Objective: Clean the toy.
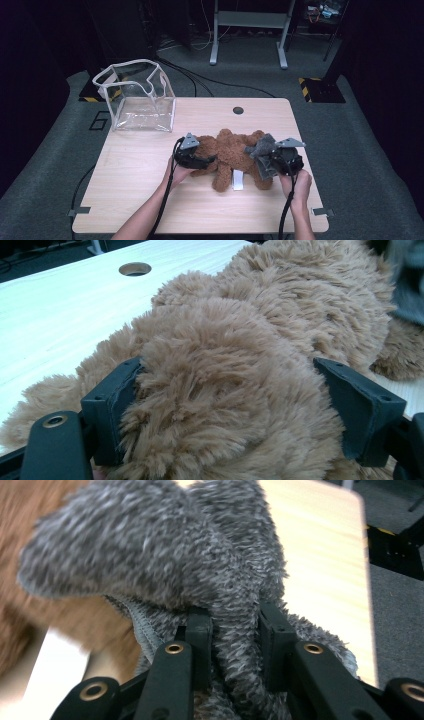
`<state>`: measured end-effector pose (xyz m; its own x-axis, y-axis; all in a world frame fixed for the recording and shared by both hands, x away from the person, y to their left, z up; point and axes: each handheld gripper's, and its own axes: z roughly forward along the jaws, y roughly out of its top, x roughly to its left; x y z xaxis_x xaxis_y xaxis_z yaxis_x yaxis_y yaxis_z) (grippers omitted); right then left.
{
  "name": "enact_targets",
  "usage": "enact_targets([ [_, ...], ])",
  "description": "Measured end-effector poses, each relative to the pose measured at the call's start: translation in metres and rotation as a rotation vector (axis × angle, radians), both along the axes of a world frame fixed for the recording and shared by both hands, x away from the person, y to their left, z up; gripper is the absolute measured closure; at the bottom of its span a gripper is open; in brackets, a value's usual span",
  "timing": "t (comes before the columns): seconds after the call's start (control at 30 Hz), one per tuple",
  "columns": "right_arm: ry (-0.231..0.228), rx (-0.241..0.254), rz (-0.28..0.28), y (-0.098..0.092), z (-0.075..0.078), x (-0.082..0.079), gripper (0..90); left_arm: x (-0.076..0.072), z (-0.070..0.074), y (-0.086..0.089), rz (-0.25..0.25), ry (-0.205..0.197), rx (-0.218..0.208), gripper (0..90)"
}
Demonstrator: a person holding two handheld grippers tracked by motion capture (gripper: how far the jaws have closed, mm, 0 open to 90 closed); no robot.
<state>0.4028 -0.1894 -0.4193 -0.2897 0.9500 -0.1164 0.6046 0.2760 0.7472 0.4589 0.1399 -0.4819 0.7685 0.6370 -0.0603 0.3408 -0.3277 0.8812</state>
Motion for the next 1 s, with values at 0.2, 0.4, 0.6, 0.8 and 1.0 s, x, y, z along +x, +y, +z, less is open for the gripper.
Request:
enact_targets([
  [0.2, -0.03, 0.05, -0.042, -0.014, 0.013, 0.022, 71.5, -0.001, 0.0, -0.001, 0.005, -0.004, -0.002, 18.2],
  [0.4, -0.043, 0.1, -0.037, -0.01, 0.017, 0.049, 71.4, -0.001, 0.0, -0.001, 0.0, -0.004, 0.009, 18.2],
  [0.6, 0.023, 0.126, 0.002, 0.009, 0.007, 0.079, 71.6, -0.001, 0.0, -0.002, 0.002, -0.005, 0.001, 18.2],
  [0.8, 0.132, 0.105, 0.027, 0.024, -0.015, 0.101, 72.2, -0.001, 0.001, -0.001, -0.009, -0.004, 0.015, 18.1],
  [1.0, 0.176, 0.091, 0.004, 0.017, -0.032, 0.112, 72.2, -0.001, 0.001, -0.001, -0.01, -0.001, 0.015, 18.2],
])
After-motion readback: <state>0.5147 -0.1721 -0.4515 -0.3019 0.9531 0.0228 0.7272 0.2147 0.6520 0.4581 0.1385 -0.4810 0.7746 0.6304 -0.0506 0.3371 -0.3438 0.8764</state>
